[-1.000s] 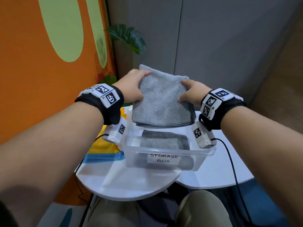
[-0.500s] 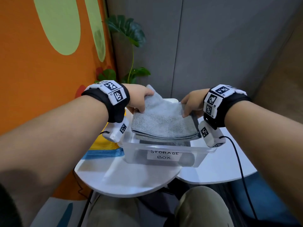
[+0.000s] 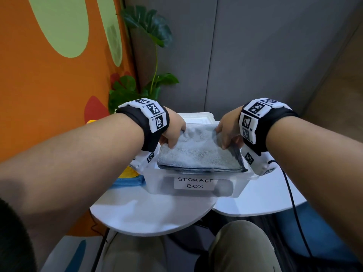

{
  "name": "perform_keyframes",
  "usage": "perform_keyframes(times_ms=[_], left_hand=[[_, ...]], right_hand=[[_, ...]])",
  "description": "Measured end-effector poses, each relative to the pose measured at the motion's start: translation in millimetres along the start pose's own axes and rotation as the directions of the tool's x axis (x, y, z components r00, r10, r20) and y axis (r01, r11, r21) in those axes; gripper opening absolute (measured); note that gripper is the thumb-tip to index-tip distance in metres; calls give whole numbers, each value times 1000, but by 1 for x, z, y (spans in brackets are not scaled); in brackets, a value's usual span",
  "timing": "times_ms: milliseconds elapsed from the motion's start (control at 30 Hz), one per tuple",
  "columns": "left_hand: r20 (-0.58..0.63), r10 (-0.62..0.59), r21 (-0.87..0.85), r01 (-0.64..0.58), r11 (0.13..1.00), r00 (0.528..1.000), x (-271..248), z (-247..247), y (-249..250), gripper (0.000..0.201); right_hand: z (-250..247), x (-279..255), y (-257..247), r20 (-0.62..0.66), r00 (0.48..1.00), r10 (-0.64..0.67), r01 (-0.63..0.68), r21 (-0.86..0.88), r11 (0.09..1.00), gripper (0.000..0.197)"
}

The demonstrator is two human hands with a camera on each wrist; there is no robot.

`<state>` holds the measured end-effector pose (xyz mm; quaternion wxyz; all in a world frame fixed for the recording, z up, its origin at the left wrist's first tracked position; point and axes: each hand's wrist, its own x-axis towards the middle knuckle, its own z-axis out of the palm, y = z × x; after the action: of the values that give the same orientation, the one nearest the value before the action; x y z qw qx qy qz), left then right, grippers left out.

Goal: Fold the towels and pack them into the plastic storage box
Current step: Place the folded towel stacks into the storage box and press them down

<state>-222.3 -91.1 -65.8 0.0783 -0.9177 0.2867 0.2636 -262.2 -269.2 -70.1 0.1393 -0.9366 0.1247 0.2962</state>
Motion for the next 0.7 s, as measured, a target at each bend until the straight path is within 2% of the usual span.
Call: perform_keyframes(times_ms=[67,133,267,367,467,700], left_hand=[[6,-8,14,8,1000,1000,0,1,1,47],[8,-8,24,8,1000,1000,0,3,3,46],[14,-35,48,34,998,999,-2,5,6,48],[23,-67,-3,68,998,997,-10,1,8,67],[-72,-76,-28,74,997,995,-14,-3,7,82],[-123,-35,6,36,999,992,-15,-10,-2,68]], right_hand=[[2,0,-4,-1,1000,26,-26,-76,997,42],[5,3,-2,-57,998,23,-31,-149,988,51],[8,7,-5,-93,995,34,-49,-164,985,53],[12,3,-13,-81,994,72,-88,-209,974,73],[9,-5,-18,-124,991,50,-84,-286,955,65],[8,-11,-32,-135,990,44,-97,-418,903,64]])
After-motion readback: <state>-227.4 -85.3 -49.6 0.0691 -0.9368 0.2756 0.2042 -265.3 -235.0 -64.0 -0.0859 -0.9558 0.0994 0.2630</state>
